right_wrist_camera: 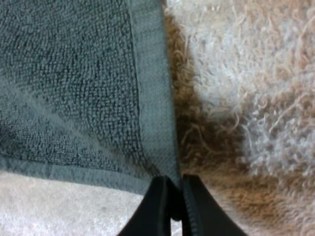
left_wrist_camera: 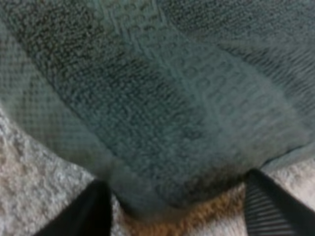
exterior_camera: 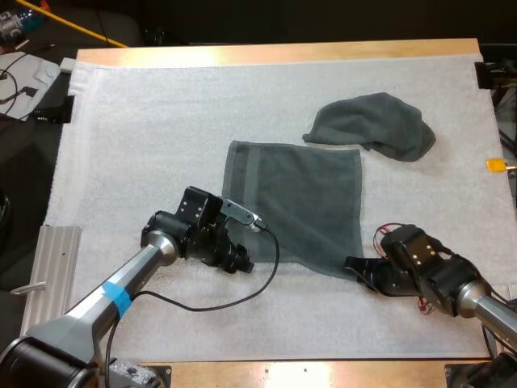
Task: Pick towel from pile, fold and stack
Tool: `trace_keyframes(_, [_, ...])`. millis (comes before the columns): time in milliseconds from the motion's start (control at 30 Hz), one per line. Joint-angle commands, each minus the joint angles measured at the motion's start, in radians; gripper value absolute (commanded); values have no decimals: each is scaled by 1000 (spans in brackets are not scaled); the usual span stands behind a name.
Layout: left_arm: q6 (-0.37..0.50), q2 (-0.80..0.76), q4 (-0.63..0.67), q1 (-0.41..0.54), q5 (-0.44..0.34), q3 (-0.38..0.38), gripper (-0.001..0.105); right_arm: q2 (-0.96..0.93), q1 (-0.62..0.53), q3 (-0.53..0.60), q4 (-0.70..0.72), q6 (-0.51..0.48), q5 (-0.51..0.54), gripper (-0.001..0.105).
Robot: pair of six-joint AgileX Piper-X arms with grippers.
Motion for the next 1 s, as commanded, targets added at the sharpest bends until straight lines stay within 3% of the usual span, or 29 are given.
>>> trace_keyframes(0, [-11,16,-22,-6,-13,-1,47,-6,4,-1,19,-10,-2,0])
trace_keyframes(333, [-20,28,-3,-4,8,-1,1,-3,-1,-1,16,-12,-1,0])
trace_keyframes(567, [-20,-28,44,-5,19,-4,0,-40,-1,-21,40,-42,-5,0])
trace_keyframes(967, [-10,-257,291,-12,90,-6,0,-251,0,-93,275,-75,-15,0])
